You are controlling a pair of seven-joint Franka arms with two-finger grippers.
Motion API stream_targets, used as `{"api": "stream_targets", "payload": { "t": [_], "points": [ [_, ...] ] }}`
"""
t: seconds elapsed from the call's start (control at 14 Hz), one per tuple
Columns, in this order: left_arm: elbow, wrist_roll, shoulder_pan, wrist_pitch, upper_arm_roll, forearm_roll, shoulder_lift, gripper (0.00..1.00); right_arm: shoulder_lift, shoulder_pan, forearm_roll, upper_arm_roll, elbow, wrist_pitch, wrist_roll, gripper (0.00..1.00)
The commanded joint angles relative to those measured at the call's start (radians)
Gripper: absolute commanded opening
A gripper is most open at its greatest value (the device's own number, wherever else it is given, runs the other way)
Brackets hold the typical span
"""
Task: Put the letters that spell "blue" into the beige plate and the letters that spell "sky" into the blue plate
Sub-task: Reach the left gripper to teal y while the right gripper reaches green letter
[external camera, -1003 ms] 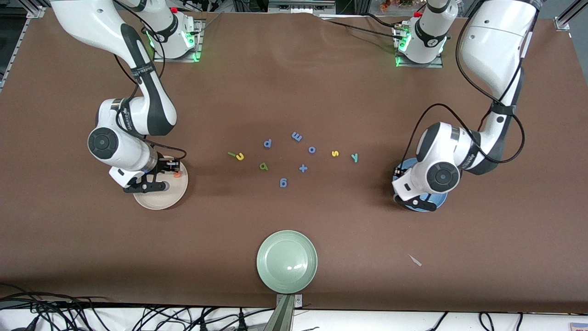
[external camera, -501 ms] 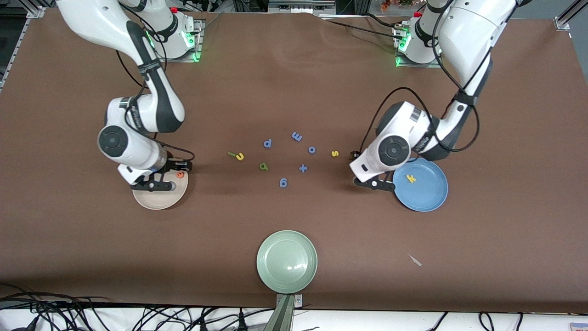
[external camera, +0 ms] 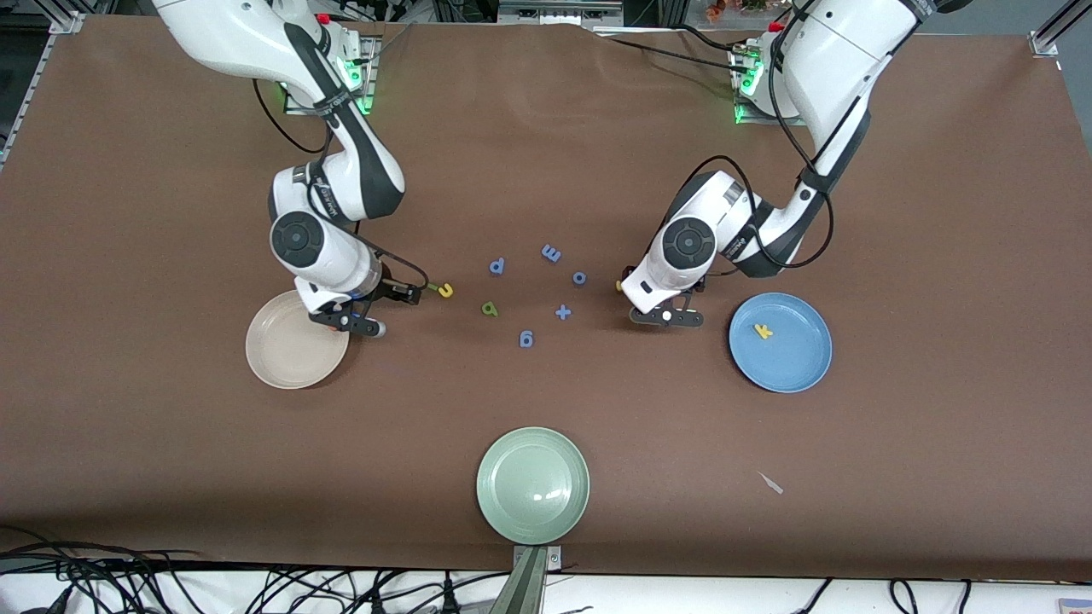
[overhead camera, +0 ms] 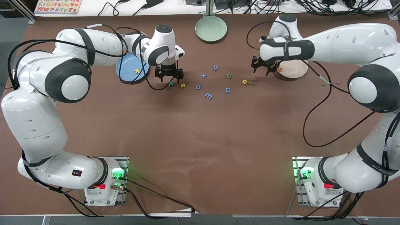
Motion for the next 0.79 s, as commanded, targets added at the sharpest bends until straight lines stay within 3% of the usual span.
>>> {"api": "stream_targets", "payload": {
  "t": [0.0,0.14,0.29,0.5,0.72],
  "points": [
    [-0.090,-0.030,0.019,0.108,-0.001,0.037,-0.027,1.00,-0.018,0.001,0.012,0.032,-0.076,0.079,0.095,0.72],
    [-0.115,-0.036,0.021,0.145,-0.001,0.037,-0.030,0.97,-0.008,0.029,0.010,0.032,-0.076,0.091,0.159,0.72],
    [-0.115,-0.040,0.021,0.147,-0.001,0.037,-0.032,0.83,0.011,0.053,0.009,0.032,-0.078,0.118,0.191,0.72],
    [-0.118,-0.040,0.028,0.148,-0.002,0.037,-0.032,0.42,0.029,0.058,0.006,0.031,-0.079,0.143,0.193,0.72],
    [-0.120,-0.038,0.036,0.147,-0.002,0.037,-0.033,0.18,0.029,0.055,-0.016,0.028,-0.073,0.143,0.184,0.72]
  ]
}}
